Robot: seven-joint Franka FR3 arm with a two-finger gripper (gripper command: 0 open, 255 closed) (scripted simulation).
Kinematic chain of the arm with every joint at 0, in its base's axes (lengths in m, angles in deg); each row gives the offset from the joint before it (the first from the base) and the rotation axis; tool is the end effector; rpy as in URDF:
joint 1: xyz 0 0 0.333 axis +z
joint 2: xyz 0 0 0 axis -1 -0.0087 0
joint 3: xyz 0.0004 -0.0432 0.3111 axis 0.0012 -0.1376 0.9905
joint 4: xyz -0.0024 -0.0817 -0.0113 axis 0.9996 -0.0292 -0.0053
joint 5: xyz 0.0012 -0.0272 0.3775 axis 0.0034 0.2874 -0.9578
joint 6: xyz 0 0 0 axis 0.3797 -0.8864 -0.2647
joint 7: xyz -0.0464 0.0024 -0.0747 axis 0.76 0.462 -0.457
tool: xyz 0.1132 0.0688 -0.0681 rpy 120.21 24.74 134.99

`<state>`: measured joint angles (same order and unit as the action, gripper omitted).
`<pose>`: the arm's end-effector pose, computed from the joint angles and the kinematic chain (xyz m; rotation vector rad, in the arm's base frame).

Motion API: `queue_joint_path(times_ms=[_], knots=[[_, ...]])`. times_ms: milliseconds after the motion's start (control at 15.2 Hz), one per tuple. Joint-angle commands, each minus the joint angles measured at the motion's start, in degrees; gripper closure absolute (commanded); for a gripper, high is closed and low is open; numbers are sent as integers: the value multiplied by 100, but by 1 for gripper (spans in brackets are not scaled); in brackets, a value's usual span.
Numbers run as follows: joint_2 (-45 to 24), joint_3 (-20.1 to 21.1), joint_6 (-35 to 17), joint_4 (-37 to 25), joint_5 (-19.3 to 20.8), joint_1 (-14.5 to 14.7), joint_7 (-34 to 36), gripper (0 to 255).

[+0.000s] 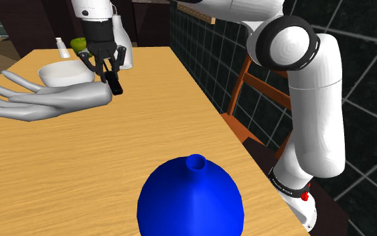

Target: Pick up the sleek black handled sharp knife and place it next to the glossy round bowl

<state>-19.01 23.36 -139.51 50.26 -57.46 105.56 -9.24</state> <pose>0.5709 0.3296 0.5459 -3.1283 0.0301 0.0141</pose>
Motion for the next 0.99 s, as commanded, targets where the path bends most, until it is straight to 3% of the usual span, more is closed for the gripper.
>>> queue_joint_path(times_ms=[0,924], knots=[[111,7,-244,351,-37,-59,3,255],[394,-11,-1487,1875,-129,-247,1,255]])
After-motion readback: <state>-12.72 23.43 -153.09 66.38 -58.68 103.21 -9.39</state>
